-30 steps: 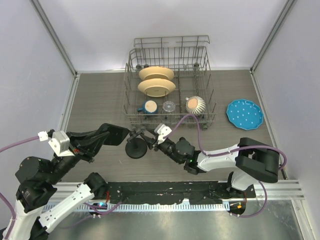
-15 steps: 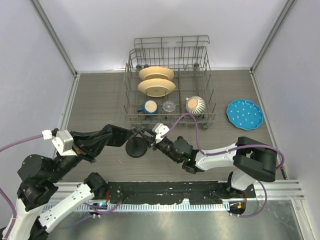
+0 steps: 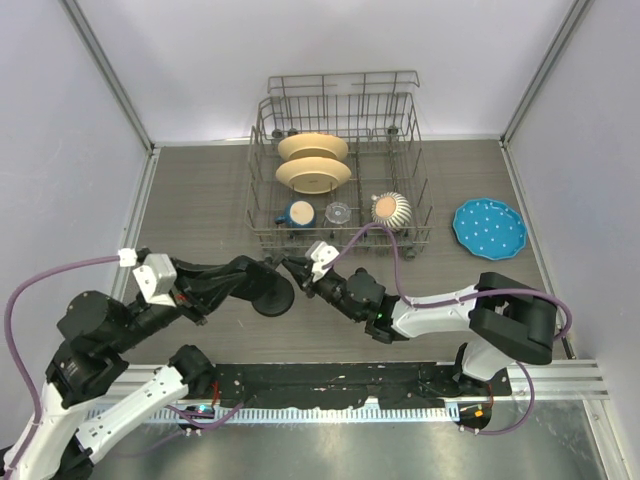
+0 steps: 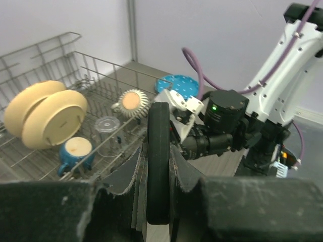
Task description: Place the phone on the phone stand
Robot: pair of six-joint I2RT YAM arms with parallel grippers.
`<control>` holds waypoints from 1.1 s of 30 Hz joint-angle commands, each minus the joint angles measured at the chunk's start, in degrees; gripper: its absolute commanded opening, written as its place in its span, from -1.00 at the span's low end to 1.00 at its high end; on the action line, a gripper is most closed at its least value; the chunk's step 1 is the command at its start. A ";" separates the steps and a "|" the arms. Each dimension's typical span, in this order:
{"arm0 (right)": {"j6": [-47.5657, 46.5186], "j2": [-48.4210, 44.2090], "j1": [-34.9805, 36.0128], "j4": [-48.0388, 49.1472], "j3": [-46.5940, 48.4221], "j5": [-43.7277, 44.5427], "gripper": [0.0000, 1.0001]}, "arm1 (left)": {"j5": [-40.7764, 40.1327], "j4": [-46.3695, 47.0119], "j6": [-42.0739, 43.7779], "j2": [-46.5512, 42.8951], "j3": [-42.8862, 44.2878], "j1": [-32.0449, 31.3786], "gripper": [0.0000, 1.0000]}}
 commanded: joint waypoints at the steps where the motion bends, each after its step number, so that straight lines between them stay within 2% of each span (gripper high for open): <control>1: 3.00 -4.32 -0.27 -2.58 2.72 -1.14 -0.97 | 9.34 5.29 2.08 3.93 -0.43 0.10 -1.00; 2: 5.09 -4.85 -0.44 -3.81 2.81 -1.30 -0.98 | 14.32 5.38 3.40 4.81 -0.70 0.10 -1.00; 5: 10.01 -6.53 -1.05 -8.03 3.51 -3.14 -0.98 | 22.51 7.21 8.76 8.24 -2.36 0.02 -1.00; 6: 10.99 -6.62 -1.23 -9.78 4.04 -4.11 -0.97 | 28.37 8.79 9.73 9.55 -3.33 0.10 -1.00; 7: 12.22 -6.62 -1.50 -10.40 4.30 -6.73 -0.98 | 30.69 13.24 10.96 9.82 -5.60 0.02 -1.00; 10: 14.52 -6.27 -2.90 -11.46 4.66 -10.52 -0.98 | 33.87 16.19 15.26 13.67 -6.07 0.10 -1.00; 13: 16.62 -6.26 -5.27 -12.52 4.83 -14.65 -0.98 | 36.33 9.98 20.80 19.81 -1.95 0.02 -1.00; 15: 17.85 -6.61 -6.68 -12.52 4.57 -19.12 -0.97 | 35.47 7.50 24.92 22.12 -0.79 0.10 -1.00; 18: 19.18 -7.05 -8.61 -12.78 4.57 -23.43 -0.97 | 30.11 4.24 30.89 24.32 -0.09 0.10 -1.00; 25: 21.02 -7.93 -12.39 -13.84 4.83 -33.64 -0.98 | 24.57 2.65 37.67 28.89 0.88 0.28 -1.00; 31: 22.34 -8.29 -14.94 -13.23 4.57 -39.78 -0.97 | 28.60 4.40 38.30 32.50 1.15 4.58 -1.00; 33: 22.43 -8.02 -15.30 -13.05 4.57 -40.50 -0.98 | 31.31 8.25 36.55 32.59 0.27 6.51 -1.00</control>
